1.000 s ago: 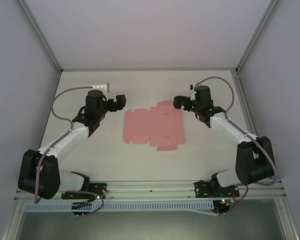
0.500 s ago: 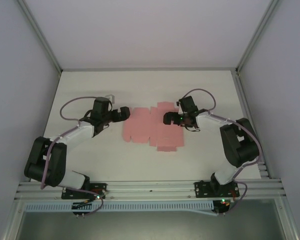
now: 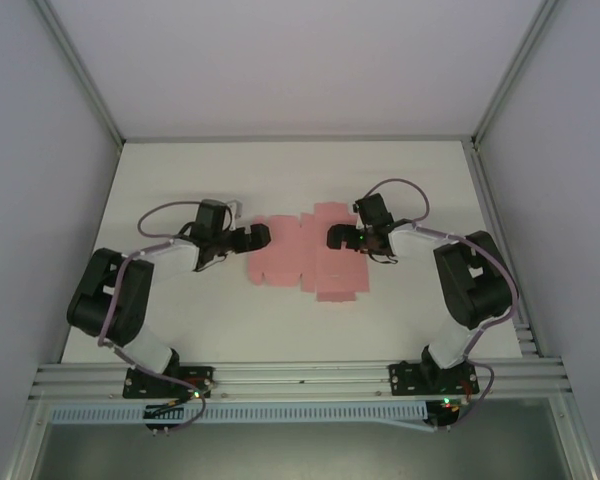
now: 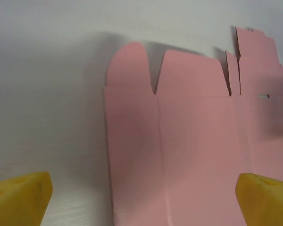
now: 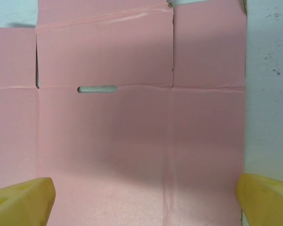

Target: Assemble paper box

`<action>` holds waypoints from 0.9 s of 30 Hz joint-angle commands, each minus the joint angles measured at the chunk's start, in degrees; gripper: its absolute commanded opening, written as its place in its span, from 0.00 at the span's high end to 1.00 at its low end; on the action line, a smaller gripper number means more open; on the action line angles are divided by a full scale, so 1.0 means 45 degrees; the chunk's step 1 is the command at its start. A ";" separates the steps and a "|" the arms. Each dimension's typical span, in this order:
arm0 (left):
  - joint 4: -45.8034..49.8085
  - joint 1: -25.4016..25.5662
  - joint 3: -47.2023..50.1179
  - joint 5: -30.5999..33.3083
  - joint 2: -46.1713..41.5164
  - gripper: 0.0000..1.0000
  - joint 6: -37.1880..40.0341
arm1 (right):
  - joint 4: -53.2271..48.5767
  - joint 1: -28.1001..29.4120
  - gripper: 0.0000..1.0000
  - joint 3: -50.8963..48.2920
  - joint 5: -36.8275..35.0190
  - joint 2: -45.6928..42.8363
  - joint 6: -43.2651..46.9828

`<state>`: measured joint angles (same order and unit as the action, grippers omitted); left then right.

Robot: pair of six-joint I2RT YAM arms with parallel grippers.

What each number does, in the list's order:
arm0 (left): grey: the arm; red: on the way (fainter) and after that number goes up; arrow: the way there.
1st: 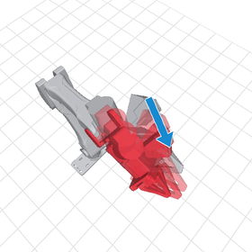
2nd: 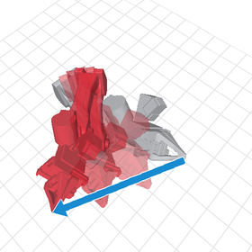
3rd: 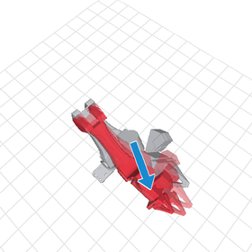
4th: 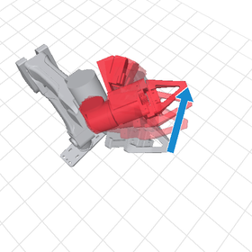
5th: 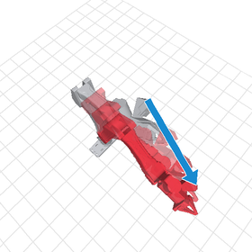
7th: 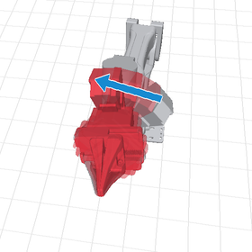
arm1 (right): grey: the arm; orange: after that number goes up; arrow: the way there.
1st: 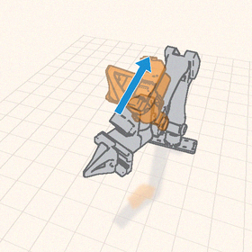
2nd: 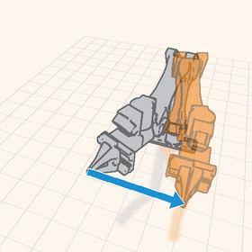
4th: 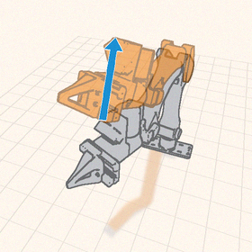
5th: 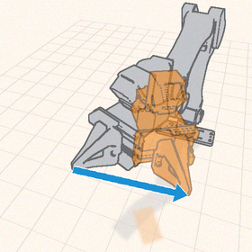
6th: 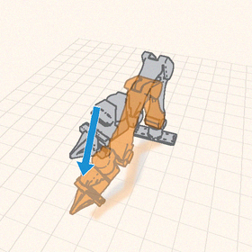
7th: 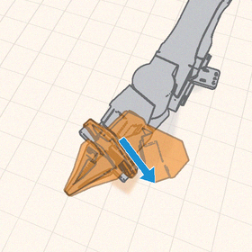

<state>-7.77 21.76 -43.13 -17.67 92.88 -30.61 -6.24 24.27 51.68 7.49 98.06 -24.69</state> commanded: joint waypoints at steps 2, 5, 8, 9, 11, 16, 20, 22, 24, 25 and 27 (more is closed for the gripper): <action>-0.1153 -0.0032 -0.0127 -0.1860 0.0556 0.00 -0.0560 | -0.0375 -0.0100 0.00 -0.0468 -0.0091 0.0514 -0.0398; -0.2164 -0.0031 0.0076 -0.2793 0.0708 0.01 -0.0879 | -0.0279 -0.0120 0.00 -0.0565 0.0127 0.0578 -0.0486; -0.3718 -0.0031 0.0428 -0.3837 0.0887 0.05 -0.1490 | 0.0003 -0.0159 0.00 -0.0739 0.0358 0.0543 -0.0607; -0.4247 -0.0033 0.0529 -0.4181 0.0950 0.09 -0.1716 | 0.0086 -0.0169 0.00 -0.0789 0.0468 0.0519 -0.0607; -0.5080 -0.0024 0.0582 -0.4809 0.1022 0.19 -0.2104 | 0.0127 -0.0198 0.00 -0.0840 0.0539 0.0470 -0.0627; -0.3806 0.0032 0.0015 -0.4283 0.0175 0.65 -0.1303 | 0.0194 -0.0378 0.00 -0.0960 0.0565 0.0028 -0.0554; -0.2521 0.0072 -0.0421 -0.3329 -0.0924 1.00 -0.0649 | 0.0105 -0.0923 0.00 -0.1046 0.0881 -0.1303 -0.0263; -0.2492 0.0065 -0.0577 -0.3508 -0.1461 1.00 -0.0561 | 0.0114 -0.1366 0.00 -0.1203 0.1352 -0.2374 -0.0087; -0.2491 0.0077 -0.0740 -0.3619 -0.2088 1.00 -0.0610 | 0.0051 -0.1873 0.00 -0.1379 0.2033 -0.3550 0.0191; -0.2492 0.0067 -0.0828 -0.3641 -0.2388 1.00 -0.0681 | -0.0013 -0.2140 0.00 -0.1477 0.2406 -0.4075 0.0366; -0.2282 0.0083 -0.1126 -0.3586 -0.3008 1.00 -0.0838 | -0.0306 -0.2575 0.00 -0.1642 0.3165 -0.5104 0.0709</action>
<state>-18.94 21.76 -45.43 -33.87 83.37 -35.40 -5.56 14.57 45.06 15.68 80.95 -24.40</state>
